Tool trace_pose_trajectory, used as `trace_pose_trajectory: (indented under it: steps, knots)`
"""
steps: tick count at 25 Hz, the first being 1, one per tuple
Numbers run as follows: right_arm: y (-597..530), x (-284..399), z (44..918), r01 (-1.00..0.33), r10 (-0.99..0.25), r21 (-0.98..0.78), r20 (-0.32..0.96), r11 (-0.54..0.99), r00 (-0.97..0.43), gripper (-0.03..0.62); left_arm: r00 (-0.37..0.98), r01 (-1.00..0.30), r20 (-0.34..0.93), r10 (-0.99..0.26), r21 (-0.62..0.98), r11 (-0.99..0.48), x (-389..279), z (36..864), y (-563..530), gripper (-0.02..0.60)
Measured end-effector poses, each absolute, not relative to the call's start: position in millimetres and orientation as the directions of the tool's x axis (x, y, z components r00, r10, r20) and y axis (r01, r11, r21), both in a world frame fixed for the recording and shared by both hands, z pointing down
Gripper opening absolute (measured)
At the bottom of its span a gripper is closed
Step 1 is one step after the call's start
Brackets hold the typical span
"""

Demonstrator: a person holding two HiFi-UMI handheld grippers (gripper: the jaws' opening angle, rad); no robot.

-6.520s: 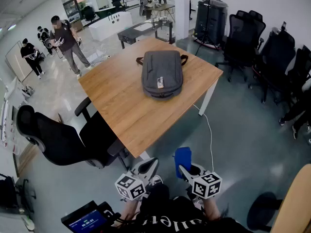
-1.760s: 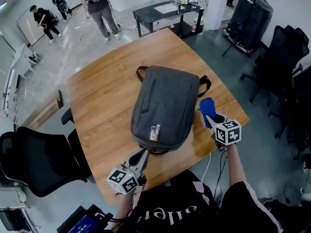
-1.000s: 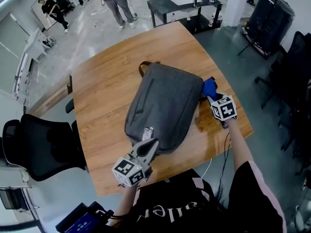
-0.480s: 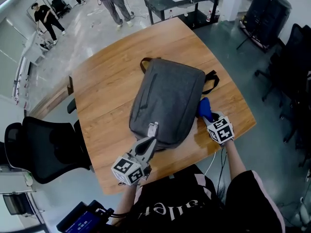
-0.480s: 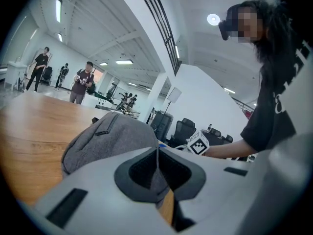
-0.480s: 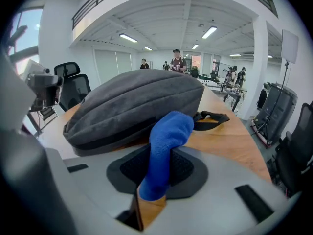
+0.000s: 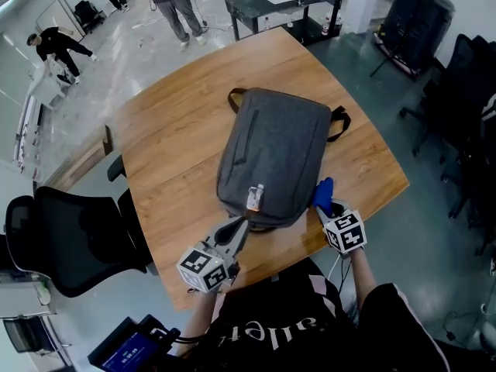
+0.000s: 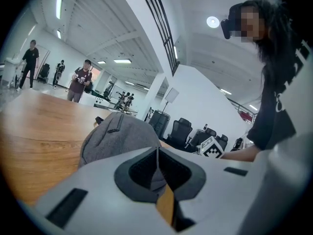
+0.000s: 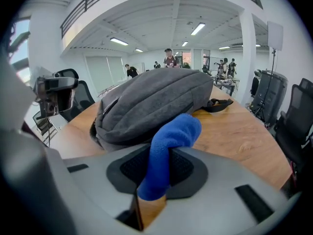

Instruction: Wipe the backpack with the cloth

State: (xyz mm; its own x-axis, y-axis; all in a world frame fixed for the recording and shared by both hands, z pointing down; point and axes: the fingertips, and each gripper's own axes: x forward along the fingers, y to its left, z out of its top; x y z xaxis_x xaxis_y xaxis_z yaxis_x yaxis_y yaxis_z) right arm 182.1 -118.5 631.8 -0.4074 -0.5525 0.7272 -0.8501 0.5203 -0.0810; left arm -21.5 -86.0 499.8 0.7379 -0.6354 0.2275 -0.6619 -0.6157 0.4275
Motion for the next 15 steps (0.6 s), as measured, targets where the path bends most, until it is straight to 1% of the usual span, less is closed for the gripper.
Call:
trace_pose_trajectory:
  steps: [7, 15]
  knots:
    - [-70.1, 150.6, 632.3, -0.869, -0.550, -0.121, 0.730, 0.480, -0.405, 0.087, 0.754, -0.645, 0.223, -0.618, 0.436, -0.628, -43.6, 503.8, -75.4, 0.002]
    - [-23.7, 88.4, 625.8, -0.848, -0.515, -0.167, 0.731, 0.503, -0.449, 0.087, 0.777, -0.614, 0.210, -0.593, 0.461, -0.641, -64.2, 506.4, -59.7, 0.002]
